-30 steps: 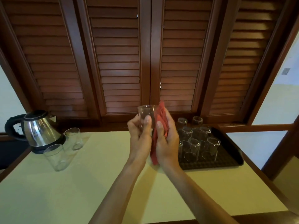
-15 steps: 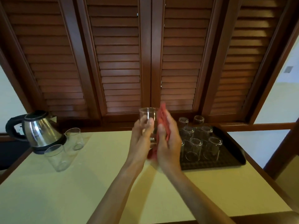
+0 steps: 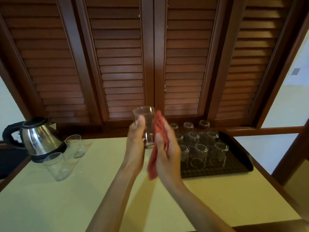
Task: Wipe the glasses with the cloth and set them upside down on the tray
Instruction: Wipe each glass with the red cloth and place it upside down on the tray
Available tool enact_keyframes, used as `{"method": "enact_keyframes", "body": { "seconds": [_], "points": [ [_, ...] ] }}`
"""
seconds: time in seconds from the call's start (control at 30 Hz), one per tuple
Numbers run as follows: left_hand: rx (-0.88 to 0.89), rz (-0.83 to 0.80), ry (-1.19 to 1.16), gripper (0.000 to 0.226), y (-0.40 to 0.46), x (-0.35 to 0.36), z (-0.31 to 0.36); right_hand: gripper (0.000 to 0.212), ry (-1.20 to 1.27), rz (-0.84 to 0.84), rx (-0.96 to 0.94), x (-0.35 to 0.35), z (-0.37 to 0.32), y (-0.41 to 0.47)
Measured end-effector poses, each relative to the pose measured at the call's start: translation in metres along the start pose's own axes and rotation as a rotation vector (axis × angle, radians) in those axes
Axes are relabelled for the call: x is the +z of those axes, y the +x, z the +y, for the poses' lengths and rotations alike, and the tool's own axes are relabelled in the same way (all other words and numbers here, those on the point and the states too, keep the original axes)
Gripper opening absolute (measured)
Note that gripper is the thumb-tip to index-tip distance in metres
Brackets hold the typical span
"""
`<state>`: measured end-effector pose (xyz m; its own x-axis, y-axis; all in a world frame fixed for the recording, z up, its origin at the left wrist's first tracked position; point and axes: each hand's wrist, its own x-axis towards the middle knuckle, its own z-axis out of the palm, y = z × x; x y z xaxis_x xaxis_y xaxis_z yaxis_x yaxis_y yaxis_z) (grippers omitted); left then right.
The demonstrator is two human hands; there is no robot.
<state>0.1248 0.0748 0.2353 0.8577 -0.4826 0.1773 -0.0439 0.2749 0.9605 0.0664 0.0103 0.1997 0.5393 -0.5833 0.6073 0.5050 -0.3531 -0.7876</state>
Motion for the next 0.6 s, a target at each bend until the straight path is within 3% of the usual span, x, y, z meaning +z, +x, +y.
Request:
{"method": "enact_keyframes", "body": {
  "seconds": [0.1,0.2,0.37,0.6],
  "points": [
    [0.032,0.088,0.019,0.069,0.006,-0.005,0.008,0.045,0.046,-0.041,0.024,0.004,0.003,-0.019],
    [0.028,0.063,0.073,0.054,-0.007,-0.003,-0.01,0.043,0.098,0.081,0.105,-0.001,0.0,0.024],
    [0.07,0.072,0.094,0.06,0.009,-0.008,-0.001,0.046,0.152,-0.001,0.132,0.007,-0.01,-0.002],
    [0.142,0.11,0.223,0.038,-0.007,-0.004,-0.017,0.039,0.303,0.049,0.22,-0.003,0.003,0.039]
  ]
}}
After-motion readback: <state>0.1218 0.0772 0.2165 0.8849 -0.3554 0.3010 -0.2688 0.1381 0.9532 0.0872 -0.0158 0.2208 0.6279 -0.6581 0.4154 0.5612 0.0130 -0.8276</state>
